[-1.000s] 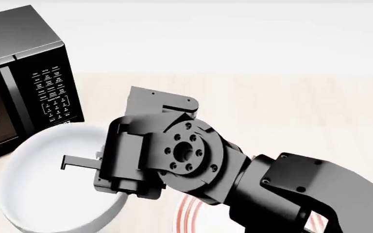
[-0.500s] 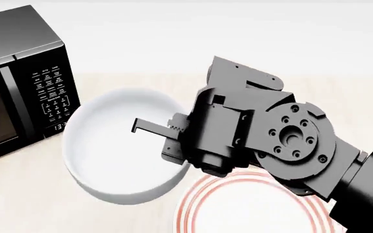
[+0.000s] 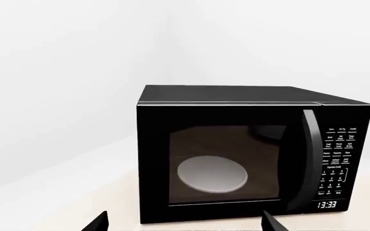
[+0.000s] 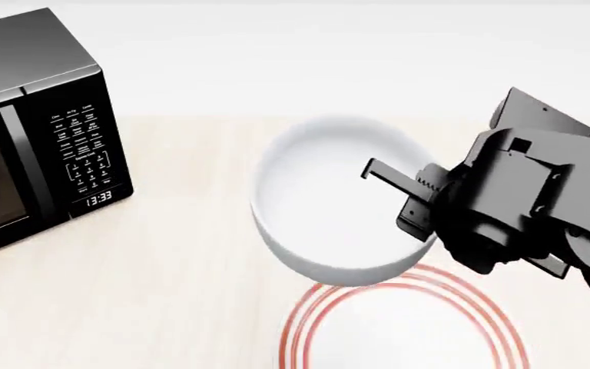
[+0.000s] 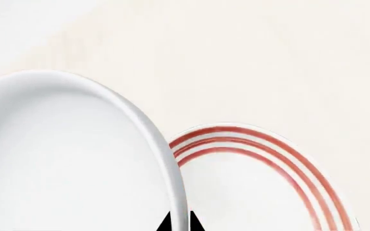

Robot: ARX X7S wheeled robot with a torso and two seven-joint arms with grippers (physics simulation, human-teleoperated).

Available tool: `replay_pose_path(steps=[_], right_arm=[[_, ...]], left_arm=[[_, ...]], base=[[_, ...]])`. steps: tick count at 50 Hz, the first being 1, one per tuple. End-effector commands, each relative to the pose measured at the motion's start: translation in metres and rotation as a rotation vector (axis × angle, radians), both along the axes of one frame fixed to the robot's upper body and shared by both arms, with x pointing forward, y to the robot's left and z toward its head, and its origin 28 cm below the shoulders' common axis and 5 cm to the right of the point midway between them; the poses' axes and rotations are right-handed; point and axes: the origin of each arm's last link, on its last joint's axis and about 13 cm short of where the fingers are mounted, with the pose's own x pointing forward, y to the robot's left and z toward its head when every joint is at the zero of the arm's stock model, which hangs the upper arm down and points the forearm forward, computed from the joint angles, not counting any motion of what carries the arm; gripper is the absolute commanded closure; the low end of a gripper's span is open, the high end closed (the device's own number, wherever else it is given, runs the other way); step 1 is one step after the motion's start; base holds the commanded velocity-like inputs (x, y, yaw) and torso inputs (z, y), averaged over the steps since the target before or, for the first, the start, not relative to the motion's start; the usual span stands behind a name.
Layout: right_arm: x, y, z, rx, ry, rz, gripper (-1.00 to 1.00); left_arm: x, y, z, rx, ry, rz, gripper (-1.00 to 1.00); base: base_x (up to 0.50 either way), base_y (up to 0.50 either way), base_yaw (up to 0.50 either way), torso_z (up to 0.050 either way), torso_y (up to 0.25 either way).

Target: Put the white bowl to the right of the plate.

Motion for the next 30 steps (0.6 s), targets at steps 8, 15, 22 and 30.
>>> replay_pose_path(steps=[8, 15, 22, 30], right_arm=[[-0.001, -0.053, 0.001, 0.02, -0.023, -0.155, 1.0], [-0.005, -0.071, 0.003, 0.047, -0.031, -0.202, 1.0], [-0.006, -0.086, -0.001, 0.075, -0.021, -0.251, 1.0], [-0.013, -0.1, -0.005, 0.083, -0.013, -0.302, 1.0]], left_arm=[[0.002, -0.002, -0.002, 0.01, 0.009, 0.0, -1.0], [0.002, -0.003, -0.002, 0.013, 0.013, 0.0, -1.0], [0.003, -0.003, -0.002, 0.014, 0.015, 0.002, -1.0], [0.003, -0.003, -0.002, 0.016, 0.016, 0.0, -1.0]], base=[[0.0, 0.0, 0.0, 0.0, 0.001], [0.0, 0.0, 0.0, 0.0, 0.0], [0.0, 0.0, 0.0, 0.0, 0.0], [0.0, 0.0, 0.0, 0.0, 0.001]])
